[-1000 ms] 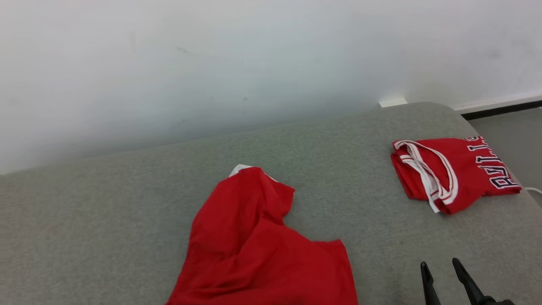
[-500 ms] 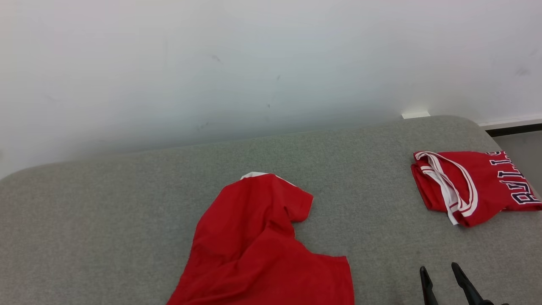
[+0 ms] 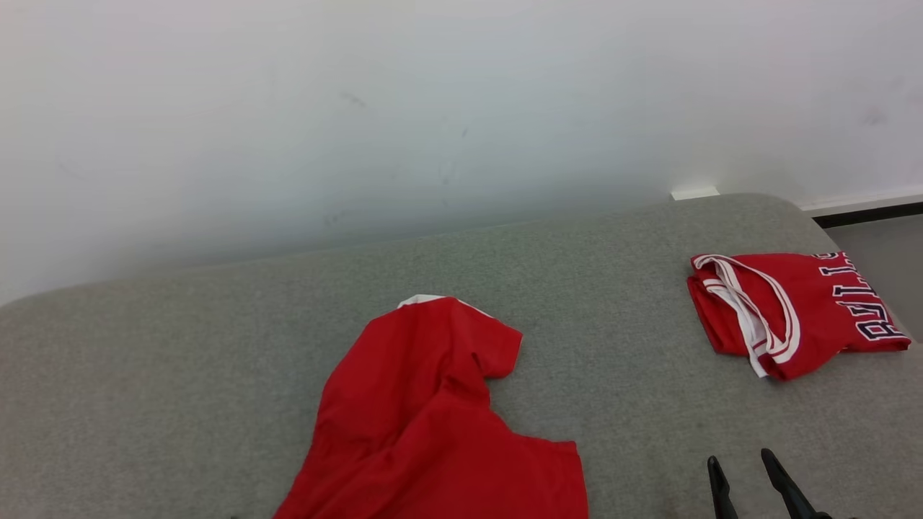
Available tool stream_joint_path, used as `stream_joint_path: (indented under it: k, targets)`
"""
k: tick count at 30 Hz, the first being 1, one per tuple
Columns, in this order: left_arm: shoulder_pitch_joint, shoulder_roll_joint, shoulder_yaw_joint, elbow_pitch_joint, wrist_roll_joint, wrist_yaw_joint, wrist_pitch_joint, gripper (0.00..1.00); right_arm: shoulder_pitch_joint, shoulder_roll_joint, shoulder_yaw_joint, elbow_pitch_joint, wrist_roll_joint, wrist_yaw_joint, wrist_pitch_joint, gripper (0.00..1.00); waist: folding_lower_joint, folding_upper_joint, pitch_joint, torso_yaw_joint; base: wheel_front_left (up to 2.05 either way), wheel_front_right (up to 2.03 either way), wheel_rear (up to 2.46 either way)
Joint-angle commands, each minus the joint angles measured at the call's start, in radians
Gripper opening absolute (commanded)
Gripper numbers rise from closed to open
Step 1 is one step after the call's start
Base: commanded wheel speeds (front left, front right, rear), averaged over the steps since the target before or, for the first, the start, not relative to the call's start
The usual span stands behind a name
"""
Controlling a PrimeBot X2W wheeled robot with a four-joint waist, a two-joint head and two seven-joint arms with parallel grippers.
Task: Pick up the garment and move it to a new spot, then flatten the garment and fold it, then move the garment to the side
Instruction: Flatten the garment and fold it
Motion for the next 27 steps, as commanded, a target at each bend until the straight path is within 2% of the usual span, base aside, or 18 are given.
stream_joint_path:
  k: [1,4,7,10,14,22,27]
  targets:
    - [-0.026,0.001,-0.012,-0.073,0.029,0.008,0.003,1.0,-0.006,-0.002,0.0,-0.001,0.002,-0.003,-0.003,1.0,0.0,0.0,0.003,-0.018,0.0,0.0,0.0]
    - [-0.065,-0.013,-0.071,-0.176,0.07,0.003,0.043,1.0,-0.01,-0.001,0.006,-0.001,0.001,-0.003,-0.002,1.0,0.0,0.0,0.012,-0.045,0.0,0.0,0.0]
    - [-0.127,-0.047,-0.151,-0.212,0.109,-0.016,0.101,1.0,-0.019,-0.001,0.011,-0.001,0.008,-0.003,-0.003,1.0,0.0,0.0,0.023,-0.079,0.0,0.0,0.0]
    - [-0.193,-0.091,-0.221,-0.181,0.138,-0.041,0.149,1.0,-0.022,-0.002,0.016,-0.002,0.011,-0.003,-0.002,1.0,0.0,0.0,0.036,-0.115,0.0,0.0,0.0]
    - [-0.276,-0.128,-0.263,-0.091,0.179,-0.036,0.191,1.0,-0.027,-0.001,0.018,-0.005,0.014,-0.003,-0.002,1.0,0.0,0.0,0.055,-0.157,0.0,0.0,0.0]
    - [-0.423,-0.115,-0.271,0.037,0.27,0.004,0.22,1.0,-0.038,-0.001,0.017,-0.018,0.02,-0.003,-0.003,1.0,0.0,0.0,0.104,-0.194,0.0,0.0,0.0]
    - [-0.509,-0.101,-0.297,0.099,0.305,-0.028,0.244,1.0,-0.049,-0.001,0.023,-0.021,0.033,-0.003,-0.002,1.0,0.0,0.0,0.134,-0.197,0.0,0.0,0.0]
